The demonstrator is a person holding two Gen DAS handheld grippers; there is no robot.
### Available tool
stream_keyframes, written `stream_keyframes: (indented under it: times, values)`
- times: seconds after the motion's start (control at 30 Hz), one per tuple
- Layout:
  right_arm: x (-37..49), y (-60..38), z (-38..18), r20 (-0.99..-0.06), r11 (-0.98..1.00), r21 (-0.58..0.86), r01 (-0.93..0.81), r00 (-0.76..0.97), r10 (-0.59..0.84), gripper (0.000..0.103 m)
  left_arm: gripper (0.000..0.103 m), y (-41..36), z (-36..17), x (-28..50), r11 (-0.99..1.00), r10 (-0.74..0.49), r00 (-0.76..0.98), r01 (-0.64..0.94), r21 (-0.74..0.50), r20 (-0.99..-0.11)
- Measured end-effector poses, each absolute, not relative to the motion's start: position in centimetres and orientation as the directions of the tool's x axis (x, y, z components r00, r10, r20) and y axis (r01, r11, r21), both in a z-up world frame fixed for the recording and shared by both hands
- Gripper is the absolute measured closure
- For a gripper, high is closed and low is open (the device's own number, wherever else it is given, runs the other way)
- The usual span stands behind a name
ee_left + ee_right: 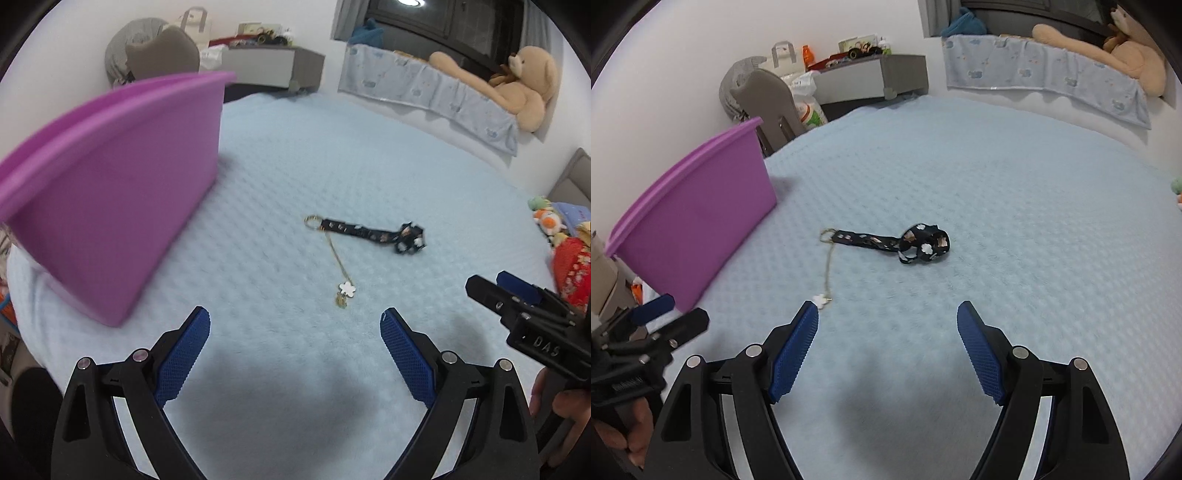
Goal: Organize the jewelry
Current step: 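Lift both open tools out of the bin back over the bed, then close the right tool on the black lanyard while the left tool grasps the white clover pendant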
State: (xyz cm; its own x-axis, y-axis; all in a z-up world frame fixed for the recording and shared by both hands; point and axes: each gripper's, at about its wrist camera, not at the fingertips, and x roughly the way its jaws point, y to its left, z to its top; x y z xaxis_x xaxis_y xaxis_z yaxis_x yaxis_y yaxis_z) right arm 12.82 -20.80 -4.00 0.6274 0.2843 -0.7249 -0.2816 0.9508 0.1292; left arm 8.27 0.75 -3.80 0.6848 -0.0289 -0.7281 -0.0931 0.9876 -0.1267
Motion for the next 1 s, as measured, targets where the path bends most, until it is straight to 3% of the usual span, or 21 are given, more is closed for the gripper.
stream_keyframes:
  times: [0.23, 0.57, 1.0]
  values:
    - [18.0, -21.9, -8.5, -0.75, 0.923, 0.16, -0.35, 0.565, 0.344, 0.029, 0.011, -1.3, -7.5, 11.2, 0.972, 0.041, 0.655, -0.201, -0.122, -0.755]
    - [23.6, -22.5, -10.2, -0.756, 0.853, 0.154, -0.5, 0.496, 0.427, 0.029, 0.012, -3.8, -9.3, 13.2, 0.933, 0.135, 0.65, -0.338, -0.125, -0.748]
    - [27.1, -22.7, -11.8, -0.772, 0.815, 0.101, -0.57, 0.472, 0.426, 0.029, 0.012, -5.6, -11.6, 15.5, 0.925, 0.201, 0.6, -0.375, -0.051, -0.774]
